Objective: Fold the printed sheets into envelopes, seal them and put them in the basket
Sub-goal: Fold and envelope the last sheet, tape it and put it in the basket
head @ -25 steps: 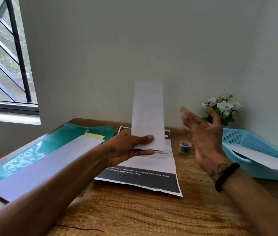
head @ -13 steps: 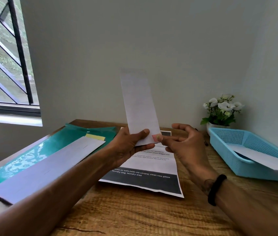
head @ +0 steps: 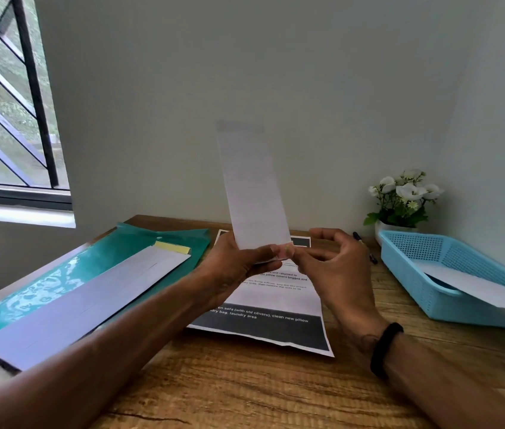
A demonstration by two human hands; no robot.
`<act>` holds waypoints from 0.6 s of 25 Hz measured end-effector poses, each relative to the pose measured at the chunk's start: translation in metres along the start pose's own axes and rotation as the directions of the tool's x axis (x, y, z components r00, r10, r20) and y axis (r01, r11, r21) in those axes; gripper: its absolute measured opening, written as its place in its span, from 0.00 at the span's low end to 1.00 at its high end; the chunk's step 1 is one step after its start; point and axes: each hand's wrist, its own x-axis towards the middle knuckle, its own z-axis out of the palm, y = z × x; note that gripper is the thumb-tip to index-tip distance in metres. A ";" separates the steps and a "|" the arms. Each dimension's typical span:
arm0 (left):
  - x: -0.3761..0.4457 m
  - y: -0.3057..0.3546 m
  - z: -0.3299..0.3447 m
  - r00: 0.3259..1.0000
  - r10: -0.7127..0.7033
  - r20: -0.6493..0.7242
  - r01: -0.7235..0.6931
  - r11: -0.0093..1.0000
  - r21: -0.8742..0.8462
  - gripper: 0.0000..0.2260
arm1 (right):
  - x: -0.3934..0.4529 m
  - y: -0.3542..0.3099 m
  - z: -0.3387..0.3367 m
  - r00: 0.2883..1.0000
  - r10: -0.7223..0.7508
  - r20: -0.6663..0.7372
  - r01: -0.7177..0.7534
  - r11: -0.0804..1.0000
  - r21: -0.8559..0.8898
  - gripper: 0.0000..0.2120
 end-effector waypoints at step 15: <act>0.002 -0.007 -0.001 0.991 0.118 -0.063 -0.102 0.971 0.218 0.25 | -0.003 0.003 0.004 0.985 -0.171 -0.023 0.168 0.979 -0.114 0.22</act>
